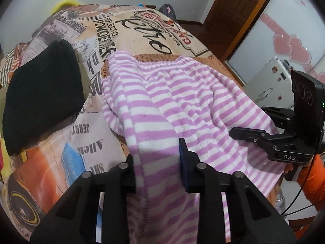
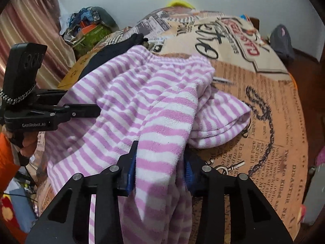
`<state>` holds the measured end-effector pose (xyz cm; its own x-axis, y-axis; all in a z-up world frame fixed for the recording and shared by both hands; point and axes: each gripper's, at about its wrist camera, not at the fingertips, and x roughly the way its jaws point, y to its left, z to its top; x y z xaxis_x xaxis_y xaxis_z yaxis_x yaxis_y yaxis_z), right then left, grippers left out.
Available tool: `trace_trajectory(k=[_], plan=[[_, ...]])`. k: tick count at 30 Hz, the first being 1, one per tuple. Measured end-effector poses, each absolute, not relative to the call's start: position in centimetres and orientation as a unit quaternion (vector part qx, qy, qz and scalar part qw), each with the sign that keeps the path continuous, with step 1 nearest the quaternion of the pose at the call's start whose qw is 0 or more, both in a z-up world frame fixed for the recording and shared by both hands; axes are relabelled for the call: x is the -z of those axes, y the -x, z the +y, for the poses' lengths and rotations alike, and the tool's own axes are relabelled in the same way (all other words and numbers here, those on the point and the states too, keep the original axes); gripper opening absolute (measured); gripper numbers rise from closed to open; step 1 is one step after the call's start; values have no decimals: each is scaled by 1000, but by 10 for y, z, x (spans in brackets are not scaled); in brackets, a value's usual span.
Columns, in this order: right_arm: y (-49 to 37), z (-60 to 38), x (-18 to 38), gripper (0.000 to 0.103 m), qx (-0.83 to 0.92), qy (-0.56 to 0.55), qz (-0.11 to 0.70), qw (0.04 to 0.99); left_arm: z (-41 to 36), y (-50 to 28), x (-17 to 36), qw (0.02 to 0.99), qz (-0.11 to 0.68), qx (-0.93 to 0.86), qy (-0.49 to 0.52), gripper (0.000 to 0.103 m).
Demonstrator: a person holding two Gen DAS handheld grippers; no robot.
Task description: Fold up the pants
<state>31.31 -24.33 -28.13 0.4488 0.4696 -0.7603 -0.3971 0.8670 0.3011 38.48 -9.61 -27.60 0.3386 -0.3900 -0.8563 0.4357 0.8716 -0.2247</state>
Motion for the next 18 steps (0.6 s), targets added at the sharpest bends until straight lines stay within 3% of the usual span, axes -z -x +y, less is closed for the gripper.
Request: trace_trajectory(k=[18], plan=[[-291,-214,206,32,-268,-16,379,886,-61,-335,190,872,428,236,-12,27]])
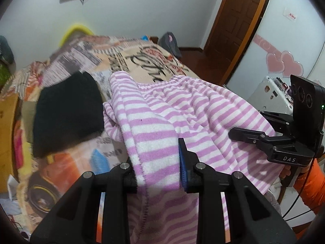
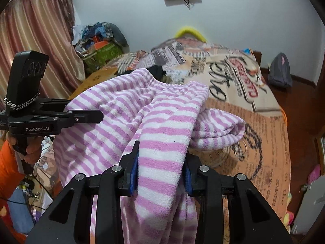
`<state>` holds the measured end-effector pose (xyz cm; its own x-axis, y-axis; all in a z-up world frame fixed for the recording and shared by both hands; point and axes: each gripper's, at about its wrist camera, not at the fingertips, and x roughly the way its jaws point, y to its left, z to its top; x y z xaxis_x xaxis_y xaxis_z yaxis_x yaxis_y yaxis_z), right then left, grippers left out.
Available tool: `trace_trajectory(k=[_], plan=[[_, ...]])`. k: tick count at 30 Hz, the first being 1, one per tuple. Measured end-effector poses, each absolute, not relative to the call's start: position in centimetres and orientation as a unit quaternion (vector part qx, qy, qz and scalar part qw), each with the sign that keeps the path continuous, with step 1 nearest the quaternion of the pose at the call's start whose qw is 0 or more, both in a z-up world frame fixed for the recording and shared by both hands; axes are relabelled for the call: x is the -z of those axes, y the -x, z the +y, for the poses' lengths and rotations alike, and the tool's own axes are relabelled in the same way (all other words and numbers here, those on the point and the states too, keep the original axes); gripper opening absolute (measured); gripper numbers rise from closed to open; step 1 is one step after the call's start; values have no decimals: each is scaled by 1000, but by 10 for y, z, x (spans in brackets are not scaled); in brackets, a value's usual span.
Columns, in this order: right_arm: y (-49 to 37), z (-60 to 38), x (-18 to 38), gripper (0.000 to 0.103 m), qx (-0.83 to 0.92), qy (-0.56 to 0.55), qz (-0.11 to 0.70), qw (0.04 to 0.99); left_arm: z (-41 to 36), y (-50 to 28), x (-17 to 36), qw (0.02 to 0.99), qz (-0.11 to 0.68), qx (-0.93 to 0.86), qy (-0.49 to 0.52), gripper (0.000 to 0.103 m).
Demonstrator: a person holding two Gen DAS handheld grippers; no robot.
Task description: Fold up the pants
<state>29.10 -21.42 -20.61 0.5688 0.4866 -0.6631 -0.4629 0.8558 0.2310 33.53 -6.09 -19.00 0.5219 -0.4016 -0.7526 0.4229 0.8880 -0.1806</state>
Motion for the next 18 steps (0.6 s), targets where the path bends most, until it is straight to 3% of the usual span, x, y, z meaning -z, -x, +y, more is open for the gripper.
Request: trace_trajectory(k=[18], plan=[[-353,-99,161,32,-335,21,299,893,68,-364,131,924,356,141,13,27]])
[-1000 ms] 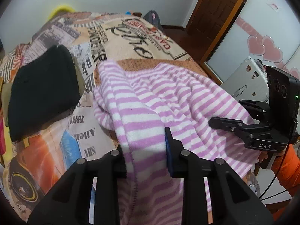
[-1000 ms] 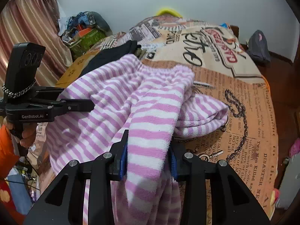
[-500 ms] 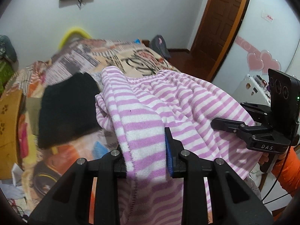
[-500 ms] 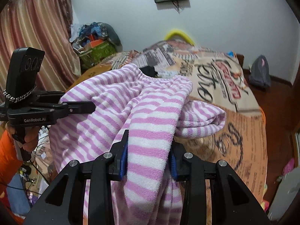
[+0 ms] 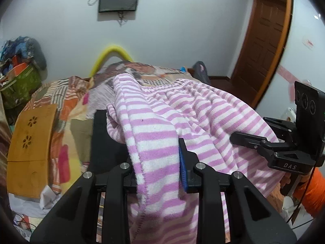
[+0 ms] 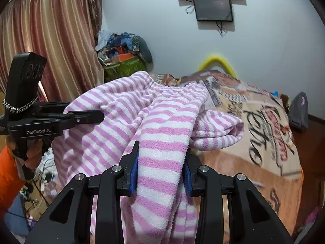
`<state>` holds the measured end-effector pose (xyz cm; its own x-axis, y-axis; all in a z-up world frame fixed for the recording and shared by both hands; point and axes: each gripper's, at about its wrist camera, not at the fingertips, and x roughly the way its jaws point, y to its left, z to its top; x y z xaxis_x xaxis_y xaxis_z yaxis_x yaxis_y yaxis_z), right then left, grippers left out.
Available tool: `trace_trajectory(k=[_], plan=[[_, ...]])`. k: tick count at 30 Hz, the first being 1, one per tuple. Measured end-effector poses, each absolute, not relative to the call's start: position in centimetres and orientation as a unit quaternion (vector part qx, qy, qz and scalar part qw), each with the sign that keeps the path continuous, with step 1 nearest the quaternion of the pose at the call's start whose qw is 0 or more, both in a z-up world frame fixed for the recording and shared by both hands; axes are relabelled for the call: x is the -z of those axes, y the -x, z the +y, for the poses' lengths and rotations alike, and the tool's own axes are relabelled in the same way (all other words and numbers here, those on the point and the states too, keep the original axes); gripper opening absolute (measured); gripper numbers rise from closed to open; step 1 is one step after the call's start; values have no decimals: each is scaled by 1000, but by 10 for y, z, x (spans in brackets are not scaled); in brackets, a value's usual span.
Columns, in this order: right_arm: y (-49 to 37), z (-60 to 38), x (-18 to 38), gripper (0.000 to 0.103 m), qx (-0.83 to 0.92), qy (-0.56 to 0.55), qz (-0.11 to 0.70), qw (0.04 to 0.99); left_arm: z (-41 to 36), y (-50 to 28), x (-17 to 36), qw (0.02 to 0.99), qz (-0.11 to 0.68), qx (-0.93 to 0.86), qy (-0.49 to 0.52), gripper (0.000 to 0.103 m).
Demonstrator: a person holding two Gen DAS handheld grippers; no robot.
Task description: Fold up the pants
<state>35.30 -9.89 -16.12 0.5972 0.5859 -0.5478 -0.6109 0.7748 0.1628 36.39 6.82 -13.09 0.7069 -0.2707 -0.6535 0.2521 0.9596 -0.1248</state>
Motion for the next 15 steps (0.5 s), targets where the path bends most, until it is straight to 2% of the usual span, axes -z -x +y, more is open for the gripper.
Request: trace_trajectory(k=[15], plan=[[-437,-14,168,32,-342,43,262,901,150,-464,151,935,346,82,6,27]])
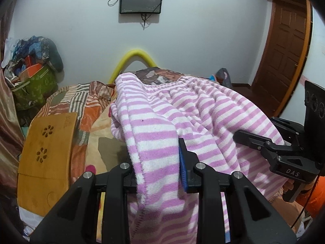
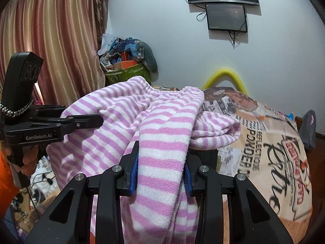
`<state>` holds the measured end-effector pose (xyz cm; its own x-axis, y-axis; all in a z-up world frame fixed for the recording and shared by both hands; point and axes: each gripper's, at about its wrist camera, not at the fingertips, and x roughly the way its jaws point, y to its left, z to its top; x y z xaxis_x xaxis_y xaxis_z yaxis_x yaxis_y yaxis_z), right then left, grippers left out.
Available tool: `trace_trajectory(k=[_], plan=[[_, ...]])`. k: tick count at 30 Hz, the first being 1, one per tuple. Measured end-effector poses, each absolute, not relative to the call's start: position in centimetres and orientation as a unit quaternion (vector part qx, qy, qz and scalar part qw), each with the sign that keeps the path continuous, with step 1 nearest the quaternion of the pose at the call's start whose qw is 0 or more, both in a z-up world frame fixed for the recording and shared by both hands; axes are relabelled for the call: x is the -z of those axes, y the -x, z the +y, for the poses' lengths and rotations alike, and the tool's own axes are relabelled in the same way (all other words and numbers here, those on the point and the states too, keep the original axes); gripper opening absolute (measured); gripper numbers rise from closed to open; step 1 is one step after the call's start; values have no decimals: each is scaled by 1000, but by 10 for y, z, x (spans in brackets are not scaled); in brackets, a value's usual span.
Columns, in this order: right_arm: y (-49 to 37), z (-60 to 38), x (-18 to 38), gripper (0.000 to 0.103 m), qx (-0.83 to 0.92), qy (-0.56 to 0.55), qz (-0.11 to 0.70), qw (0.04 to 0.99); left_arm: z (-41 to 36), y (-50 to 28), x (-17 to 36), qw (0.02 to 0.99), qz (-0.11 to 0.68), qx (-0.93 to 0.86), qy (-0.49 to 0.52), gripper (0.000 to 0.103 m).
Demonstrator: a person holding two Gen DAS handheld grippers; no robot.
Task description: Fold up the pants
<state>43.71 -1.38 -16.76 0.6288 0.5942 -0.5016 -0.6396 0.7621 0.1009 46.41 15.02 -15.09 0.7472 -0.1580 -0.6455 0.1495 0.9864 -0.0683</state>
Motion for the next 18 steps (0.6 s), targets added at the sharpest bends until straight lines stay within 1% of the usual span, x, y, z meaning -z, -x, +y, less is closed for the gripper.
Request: trace_trajectory(k=[6,9,15,18], plan=[[-466,1,188,32,-335,55,268,902,166,-506,187,932,357,71,-1,27],[-481,4,204,32,-328,59,276,902,171,-525,211,927,369,69,15,27],[-509,2,244,32,-304,60,320,895,177,-562,273,905,421,63,21,28],[-512,1,262,32,-300,70,342,887,180,-565,289,900,431,64,15,30]])
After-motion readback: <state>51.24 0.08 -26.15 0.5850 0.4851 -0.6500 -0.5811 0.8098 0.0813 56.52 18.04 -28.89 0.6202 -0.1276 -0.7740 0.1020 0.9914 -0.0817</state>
